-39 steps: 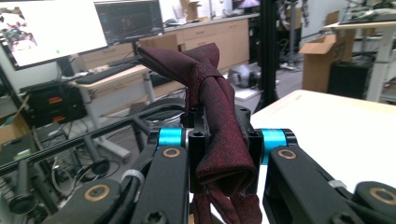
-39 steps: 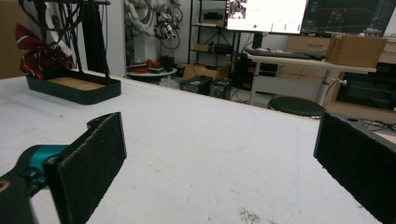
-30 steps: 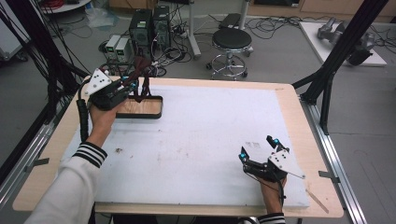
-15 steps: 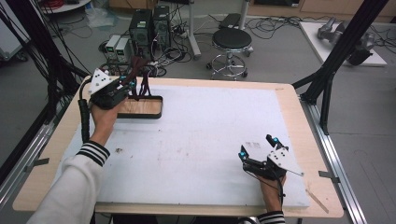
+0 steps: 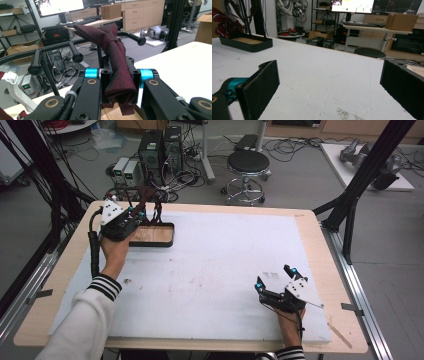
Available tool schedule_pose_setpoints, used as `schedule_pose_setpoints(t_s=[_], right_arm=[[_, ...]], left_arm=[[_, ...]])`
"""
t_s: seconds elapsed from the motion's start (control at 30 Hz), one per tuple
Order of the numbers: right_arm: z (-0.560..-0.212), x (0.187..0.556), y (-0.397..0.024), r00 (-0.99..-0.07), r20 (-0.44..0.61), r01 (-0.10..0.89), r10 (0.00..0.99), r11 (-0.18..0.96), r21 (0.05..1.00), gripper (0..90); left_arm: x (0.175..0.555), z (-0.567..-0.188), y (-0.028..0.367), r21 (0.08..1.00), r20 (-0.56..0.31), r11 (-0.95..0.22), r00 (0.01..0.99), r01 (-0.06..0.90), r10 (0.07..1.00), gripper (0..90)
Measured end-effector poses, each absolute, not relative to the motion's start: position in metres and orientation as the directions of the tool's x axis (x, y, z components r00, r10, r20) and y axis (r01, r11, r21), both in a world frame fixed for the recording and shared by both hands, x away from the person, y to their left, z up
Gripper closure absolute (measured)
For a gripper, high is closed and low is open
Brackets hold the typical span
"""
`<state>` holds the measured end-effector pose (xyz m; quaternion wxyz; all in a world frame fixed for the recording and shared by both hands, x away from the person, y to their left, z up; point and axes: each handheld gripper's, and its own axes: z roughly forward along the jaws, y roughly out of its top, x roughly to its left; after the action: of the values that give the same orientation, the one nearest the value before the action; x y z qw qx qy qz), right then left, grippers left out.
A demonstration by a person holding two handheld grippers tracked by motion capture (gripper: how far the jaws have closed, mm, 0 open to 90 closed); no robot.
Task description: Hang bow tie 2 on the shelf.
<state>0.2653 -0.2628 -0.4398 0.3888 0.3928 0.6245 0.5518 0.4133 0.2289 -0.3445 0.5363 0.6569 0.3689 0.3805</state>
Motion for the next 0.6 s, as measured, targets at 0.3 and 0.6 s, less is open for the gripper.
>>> schedule_pose_setpoints(t_s=[0.3,0.6], right_arm=[[-0.443,0.266,-0.263,-0.389,-0.053,0.064,0.920,0.084,0.994,1.5],[-0.446,0.266,-0.262,-0.390,-0.051,0.072,0.919,0.086,0.994,1.5]], left_arm=[[0.416,-0.352,0.228,0.983,0.098,-0.150,0.401,0.101,0.911,78.4],[0.418,-0.359,0.228,0.975,0.121,-0.182,0.383,0.125,0.916,78.7]])
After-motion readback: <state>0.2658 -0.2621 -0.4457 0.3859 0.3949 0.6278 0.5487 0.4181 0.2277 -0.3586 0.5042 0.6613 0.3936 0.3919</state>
